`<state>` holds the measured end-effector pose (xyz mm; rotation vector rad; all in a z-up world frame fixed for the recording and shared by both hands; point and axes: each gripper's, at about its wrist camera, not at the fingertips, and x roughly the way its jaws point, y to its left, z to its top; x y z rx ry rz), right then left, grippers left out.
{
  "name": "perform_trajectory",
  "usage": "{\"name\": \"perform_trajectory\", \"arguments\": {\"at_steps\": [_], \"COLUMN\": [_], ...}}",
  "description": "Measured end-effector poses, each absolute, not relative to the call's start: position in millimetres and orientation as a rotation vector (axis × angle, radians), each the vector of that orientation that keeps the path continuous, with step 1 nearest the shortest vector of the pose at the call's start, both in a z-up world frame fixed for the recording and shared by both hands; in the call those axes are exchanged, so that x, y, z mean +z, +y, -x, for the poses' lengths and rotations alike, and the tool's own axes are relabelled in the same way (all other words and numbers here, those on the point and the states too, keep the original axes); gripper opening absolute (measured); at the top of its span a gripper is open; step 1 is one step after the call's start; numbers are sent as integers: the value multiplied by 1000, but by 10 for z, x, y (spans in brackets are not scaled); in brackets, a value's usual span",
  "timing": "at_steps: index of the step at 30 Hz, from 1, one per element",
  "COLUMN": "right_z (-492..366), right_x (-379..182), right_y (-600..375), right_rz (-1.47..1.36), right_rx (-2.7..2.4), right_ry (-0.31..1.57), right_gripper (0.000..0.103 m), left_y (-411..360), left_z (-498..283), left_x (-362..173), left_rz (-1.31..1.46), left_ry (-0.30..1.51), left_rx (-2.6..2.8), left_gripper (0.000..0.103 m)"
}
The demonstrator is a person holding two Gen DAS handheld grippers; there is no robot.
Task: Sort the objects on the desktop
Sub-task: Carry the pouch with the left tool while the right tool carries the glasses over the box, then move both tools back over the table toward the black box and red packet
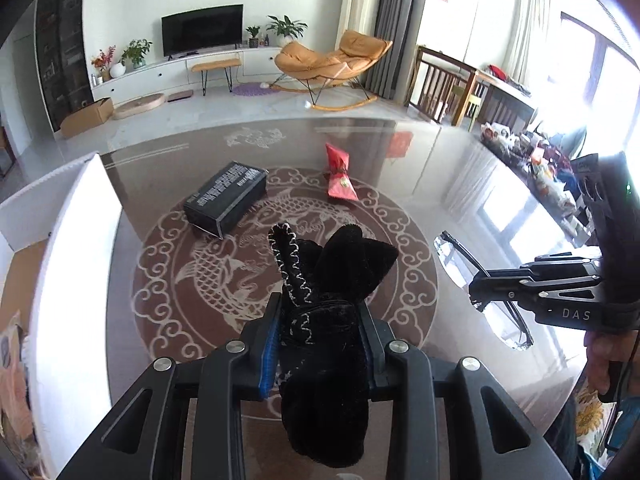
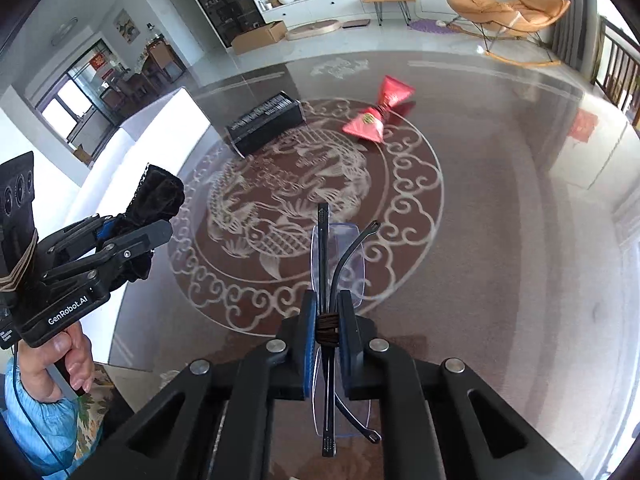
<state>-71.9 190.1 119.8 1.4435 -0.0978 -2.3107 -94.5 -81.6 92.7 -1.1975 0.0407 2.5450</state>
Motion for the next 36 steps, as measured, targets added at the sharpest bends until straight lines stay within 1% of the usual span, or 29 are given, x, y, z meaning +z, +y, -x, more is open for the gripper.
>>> {"name": "perform_trajectory", "arguments": {"at_steps": [4, 7, 9, 13, 17, 19, 22, 23, 24, 25, 26, 27, 28, 29, 31, 32, 33, 34, 35, 36], "right_z": [727, 657, 576, 358, 173, 131, 135, 136, 133, 124, 140, 133, 117, 98, 88, 78, 43, 0, -13, -34], "right_x": [1638, 1941, 2097, 2280, 2145, 1943, 1598, 1490, 1399, 1329, 1280, 1273, 1292, 1333, 1468, 1547, 1616, 1663, 1671, 1646], "right_y": [1366, 746, 278, -692, -1567, -1914, -2222, -2292, -2342, -2369, -2268, -2224, -2170, -2089, -1858, -1697, -1518, -1309, -1106, -882], "right_rz": [-1321, -1218, -1149, -1046, -1036, -1070, -1141, -1174, -1205, -1226, -1227, -1216, -1199, -1174, -1099, -1050, -997, -943, -905, -876], "right_rx": [-2251, -2170, -2106, -1942, -1832, -1807, -1753, -1737, -1720, -1713, -1718, -1729, -1739, -1749, -1792, -1833, -1886, -1955, -2030, -2114], "right_ry": [-80, -87, -89, -128, -69, -32, -35, -32, -29, -31, -40, -50, -62, -77, -83, -74, -53, -21, 14, 51], "right_gripper": [11, 11, 11, 11, 11, 11, 15, 18, 30, 38, 55, 63, 64, 64, 65, 69, 78, 83, 91, 93], "left_y": [-1482, -2117, -2582, -3490, -4047, -4204, -4374, -4389, -4407, -4425, -4440, -4452, -4458, -4456, -4447, -4378, -4283, -4183, -4040, -3879], "left_z": [783, 621, 518, 282, 65, 10, -26, -29, -30, -33, -44, -69, -106, -138, -183, -186, -187, -189, -147, -133], "left_x": [1334, 1539, 1597, 1502, 1191, 1039, 825, 750, 683, 616, 565, 539, 532, 552, 652, 761, 843, 932, 1033, 1125], "left_rz": [1146, 1138, 1168, 1291, 1433, 1488, 1567, 1608, 1656, 1708, 1741, 1750, 1741, 1721, 1659, 1610, 1557, 1503, 1453, 1401], "left_ry": [-18, 7, 13, -63, -175, -238, -303, -304, -300, -290, -284, -290, -307, -330, -381, -393, -396, -390, -378, -362], "left_rx": [2637, 2757, 2837, 2947, 2972, 2972, 2948, 2937, 2932, 2933, 2940, 2955, 2976, 2999, 3040, 3060, 3079, 3092, 3095, 3089], "left_gripper": [32, 32, 32, 32, 32, 32, 32, 35, 38, 42, 52, 62, 66, 67, 67, 67, 67, 67, 67, 67]}}
